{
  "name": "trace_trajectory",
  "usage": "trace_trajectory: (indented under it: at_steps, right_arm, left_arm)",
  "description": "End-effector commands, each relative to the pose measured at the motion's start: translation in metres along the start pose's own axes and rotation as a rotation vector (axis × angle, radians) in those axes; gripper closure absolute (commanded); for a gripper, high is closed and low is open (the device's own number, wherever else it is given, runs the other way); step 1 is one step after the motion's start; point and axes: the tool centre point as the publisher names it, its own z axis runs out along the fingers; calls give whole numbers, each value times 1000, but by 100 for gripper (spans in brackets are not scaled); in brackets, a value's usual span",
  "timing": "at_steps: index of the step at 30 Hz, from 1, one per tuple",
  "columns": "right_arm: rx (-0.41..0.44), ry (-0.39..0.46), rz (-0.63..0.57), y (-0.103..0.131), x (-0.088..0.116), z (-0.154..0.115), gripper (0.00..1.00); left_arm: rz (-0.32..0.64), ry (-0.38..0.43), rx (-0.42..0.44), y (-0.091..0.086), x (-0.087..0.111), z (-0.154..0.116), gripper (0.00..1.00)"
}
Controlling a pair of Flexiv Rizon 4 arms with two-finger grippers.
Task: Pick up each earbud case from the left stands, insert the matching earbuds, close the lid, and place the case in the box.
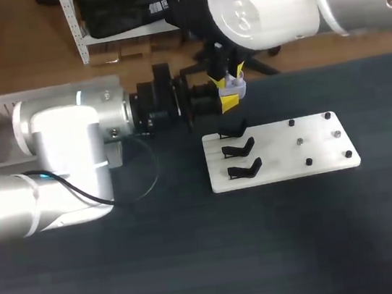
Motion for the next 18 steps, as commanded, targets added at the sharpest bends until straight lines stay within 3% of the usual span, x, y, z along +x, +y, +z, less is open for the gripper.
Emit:
trace_trajectory:
  at_steps: [1, 7, 13, 18]
  right_arm:
    - [3, -25, -2, 3, 5, -9, 64]
    - [-5, -97, 30, -10, -8, -22, 64]
    - [-16, -153, 78, -38, -23, -17, 62]
    - [27, -203, 108, -59, -35, -6, 59]
  left_arm:
    - [4, -3, -7, -2, 0, 0, 100]
    - [4, -3, -7, -2, 0, 0, 100]
    - [4, -3, -7, -2, 0, 0, 100]
    - [4, -3, -7, -2, 0, 0, 100]
